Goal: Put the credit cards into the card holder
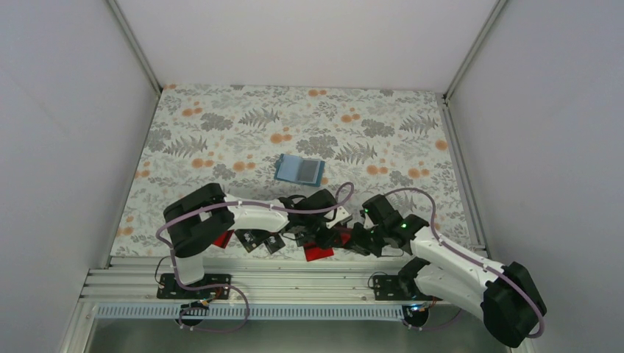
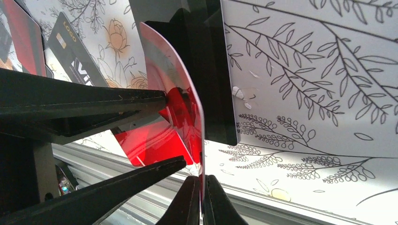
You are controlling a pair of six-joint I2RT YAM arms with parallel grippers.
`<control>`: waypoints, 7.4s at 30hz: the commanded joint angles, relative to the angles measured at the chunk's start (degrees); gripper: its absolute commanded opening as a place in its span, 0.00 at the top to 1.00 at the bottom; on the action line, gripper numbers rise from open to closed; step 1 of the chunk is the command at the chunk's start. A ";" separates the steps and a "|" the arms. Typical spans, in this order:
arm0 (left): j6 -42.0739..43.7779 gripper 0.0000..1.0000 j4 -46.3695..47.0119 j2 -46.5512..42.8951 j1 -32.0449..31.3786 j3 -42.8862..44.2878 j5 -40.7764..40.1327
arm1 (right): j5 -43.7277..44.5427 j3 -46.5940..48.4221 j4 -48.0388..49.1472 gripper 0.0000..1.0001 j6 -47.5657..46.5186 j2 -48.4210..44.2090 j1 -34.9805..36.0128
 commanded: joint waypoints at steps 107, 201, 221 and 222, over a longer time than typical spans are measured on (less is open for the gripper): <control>-13.62 0.98 -9.76 -25.07 36.37 13.54 1.61 | -12.65 35.29 29.60 0.11 -33.53 18.83 -14.87; -13.63 0.66 11.46 -34.85 35.89 -4.81 10.80 | -25.88 37.90 28.24 0.96 -23.01 22.35 -18.05; -0.07 0.50 -2.35 -16.68 34.53 -0.63 -18.78 | -21.40 36.97 18.53 0.96 -21.17 38.95 -18.20; 0.28 0.49 -2.77 -14.43 34.50 0.70 -18.82 | -21.54 37.54 18.51 0.96 -21.15 40.00 -18.00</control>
